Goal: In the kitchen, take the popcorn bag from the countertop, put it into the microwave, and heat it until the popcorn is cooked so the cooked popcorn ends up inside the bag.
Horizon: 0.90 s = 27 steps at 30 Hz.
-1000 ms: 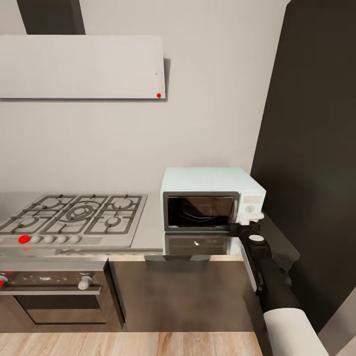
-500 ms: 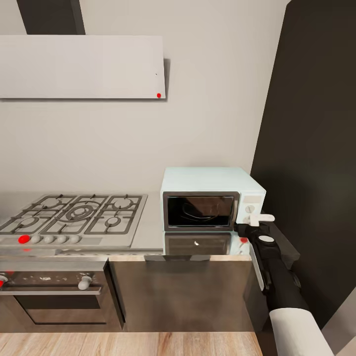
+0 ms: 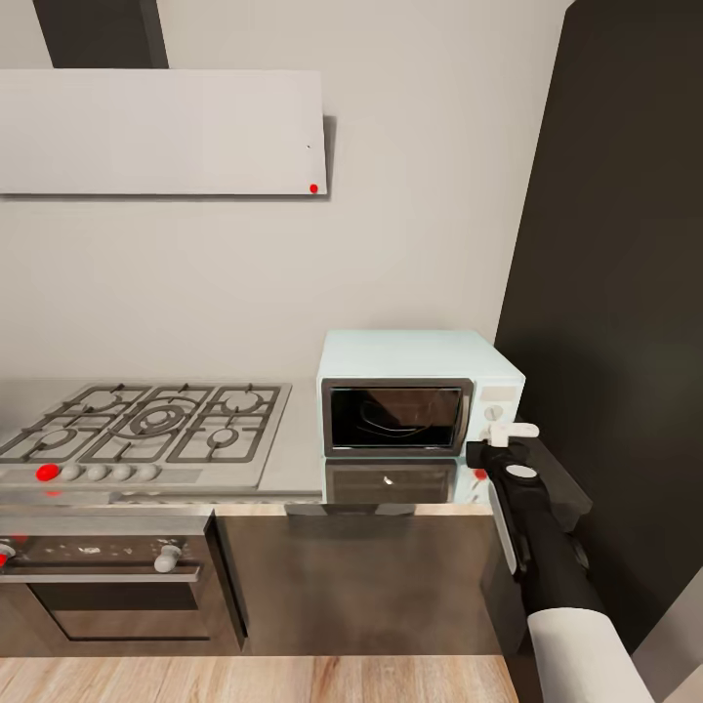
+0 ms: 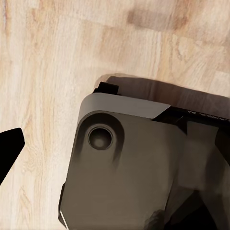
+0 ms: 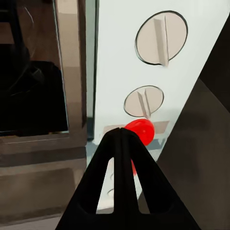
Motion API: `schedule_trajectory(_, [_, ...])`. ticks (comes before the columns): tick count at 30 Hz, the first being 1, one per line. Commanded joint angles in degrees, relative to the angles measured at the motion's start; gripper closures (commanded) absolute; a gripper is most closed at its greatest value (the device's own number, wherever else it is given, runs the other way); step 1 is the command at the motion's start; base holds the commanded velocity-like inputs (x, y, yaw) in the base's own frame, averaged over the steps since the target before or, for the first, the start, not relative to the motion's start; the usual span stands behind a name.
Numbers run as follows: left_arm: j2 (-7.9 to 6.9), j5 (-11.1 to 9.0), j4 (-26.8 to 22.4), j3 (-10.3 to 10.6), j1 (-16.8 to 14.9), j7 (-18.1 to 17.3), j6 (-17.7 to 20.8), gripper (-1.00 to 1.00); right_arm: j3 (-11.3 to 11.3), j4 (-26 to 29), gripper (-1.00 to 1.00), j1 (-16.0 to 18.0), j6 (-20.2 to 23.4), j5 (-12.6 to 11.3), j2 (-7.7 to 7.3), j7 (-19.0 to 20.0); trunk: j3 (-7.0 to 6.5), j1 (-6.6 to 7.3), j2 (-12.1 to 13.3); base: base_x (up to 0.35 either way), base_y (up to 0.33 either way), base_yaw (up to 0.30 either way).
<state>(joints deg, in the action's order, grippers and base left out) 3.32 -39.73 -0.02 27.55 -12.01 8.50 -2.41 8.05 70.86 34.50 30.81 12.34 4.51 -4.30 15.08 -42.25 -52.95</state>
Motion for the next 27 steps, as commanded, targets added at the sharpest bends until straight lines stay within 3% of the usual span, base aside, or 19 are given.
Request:
schedule_trajectory(1, [0.06,-0.56,-0.05,0.48,0.04,0.06,-0.16,-1.00,-0.28,-0.27,1.00,0.05,-0.03,0.65,0.37,0.23,0.08,-0.01,-0.05,0.000,0.000,0.000])
schedule_trajectory(15, [0.12,-0.61,-0.06,0.48,0.06,0.03,-0.23,-1.00,0.30,-0.94,1.00,0.05,0.72,0.08,-0.75,1.92,0.08,-0.01,-0.05,0.000,0.000,0.000])
schedule_trajectory(25, [0.19,-0.52,-0.06,0.48,0.06,0.03,-0.23,-1.00,0.64,-4.16,1.00,0.05,0.14,0.20,-2.63,5.13,0.08,-0.01,-0.05,0.000,0.000,0.000])
schedule_trajectory(26, [0.19,-0.52,-0.06,0.48,0.06,0.03,-0.23,-1.00,0.69,-7.33,1.00,0.05,-0.14,0.22,-2.80,10.84,0.08,-0.01,-0.05,0.000,0.000,0.000])
schedule_trajectory(27, [0.19,-0.52,-0.06,0.48,0.06,0.03,-0.23,-1.00,0.73,-9.55,1.00,0.05,-2.97,0.47,-3.41,10.95,0.08,-0.01,-0.05,0.000,0.000,0.000])
